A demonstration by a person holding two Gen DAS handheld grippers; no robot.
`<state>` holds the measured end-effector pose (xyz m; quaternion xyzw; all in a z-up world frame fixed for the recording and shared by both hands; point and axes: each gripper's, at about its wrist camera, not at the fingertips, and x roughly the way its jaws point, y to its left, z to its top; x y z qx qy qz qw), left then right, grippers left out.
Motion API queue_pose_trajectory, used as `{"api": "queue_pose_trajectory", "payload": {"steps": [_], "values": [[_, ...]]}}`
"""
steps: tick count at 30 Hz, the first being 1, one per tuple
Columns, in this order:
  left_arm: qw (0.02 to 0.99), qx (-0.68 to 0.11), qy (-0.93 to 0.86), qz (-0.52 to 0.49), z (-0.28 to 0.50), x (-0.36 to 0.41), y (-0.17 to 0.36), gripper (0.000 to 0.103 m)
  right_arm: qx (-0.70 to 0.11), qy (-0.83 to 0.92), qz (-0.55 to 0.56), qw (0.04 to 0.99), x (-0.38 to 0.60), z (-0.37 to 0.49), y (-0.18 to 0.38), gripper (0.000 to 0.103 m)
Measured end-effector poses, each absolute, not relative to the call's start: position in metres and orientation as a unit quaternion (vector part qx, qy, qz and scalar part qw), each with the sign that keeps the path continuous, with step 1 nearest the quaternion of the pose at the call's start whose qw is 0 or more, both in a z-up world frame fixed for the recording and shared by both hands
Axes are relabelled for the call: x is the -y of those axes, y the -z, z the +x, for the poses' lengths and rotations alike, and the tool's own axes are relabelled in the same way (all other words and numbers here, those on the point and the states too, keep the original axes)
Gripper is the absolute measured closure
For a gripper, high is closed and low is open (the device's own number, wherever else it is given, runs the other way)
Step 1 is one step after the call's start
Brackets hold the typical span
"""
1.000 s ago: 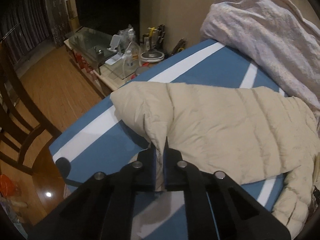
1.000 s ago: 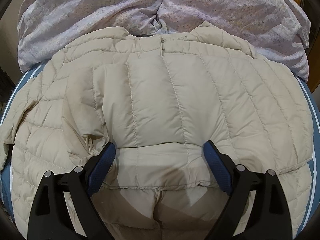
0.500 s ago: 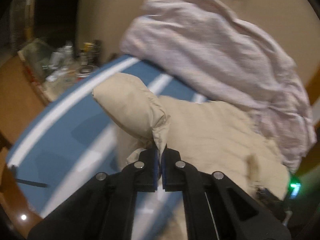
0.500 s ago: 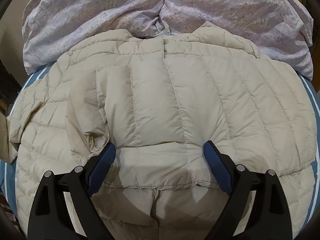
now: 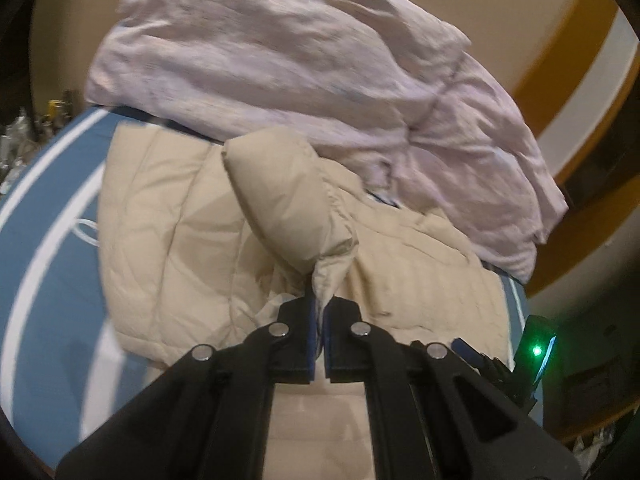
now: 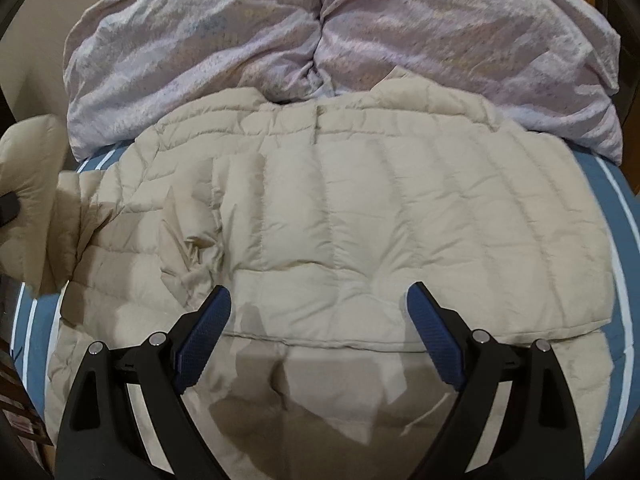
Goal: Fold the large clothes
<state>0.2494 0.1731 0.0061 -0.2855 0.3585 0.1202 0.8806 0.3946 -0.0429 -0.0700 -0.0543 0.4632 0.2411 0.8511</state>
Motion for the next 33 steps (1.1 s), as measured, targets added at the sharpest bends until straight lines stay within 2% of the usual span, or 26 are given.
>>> {"api": "queue_pose_trajectory", "payload": {"steps": [14,21,24,25,26,33], "values": [[0.881,-0.385,0.020,-0.273,0.314,-0.067,-0.003,0.100,-0.449,-0.185,-0.027,0.874,0.116,0.407,0.068,0.012],[0.863,-0.415,0.028,-0.286,0.319,-0.059,0.014,0.096,-0.445,-0.173,-0.016,0.878,0.127,0.407,0.067,0.012],[0.861,-0.417,0.020,-0.291,0.317,-0.066,0.015,0.076,-0.441,-0.177,-0.012,0.880,0.127,0.405,0.063,0.012],[0.861,-0.417,0.010,-0.291,0.314,-0.071,0.015,0.065,-0.439,-0.180,-0.010,0.880,0.126,0.405,0.061,0.014],[0.862,-0.416,0.003,-0.289,0.312,-0.075,0.015,0.061,-0.437,-0.184,-0.008,0.880,0.124,0.404,0.059,0.019],[0.862,-0.424,-0.047,-0.272,0.303,-0.106,0.022,0.061,-0.437,-0.212,0.005,0.874,0.106,0.402,0.051,0.046]]}}
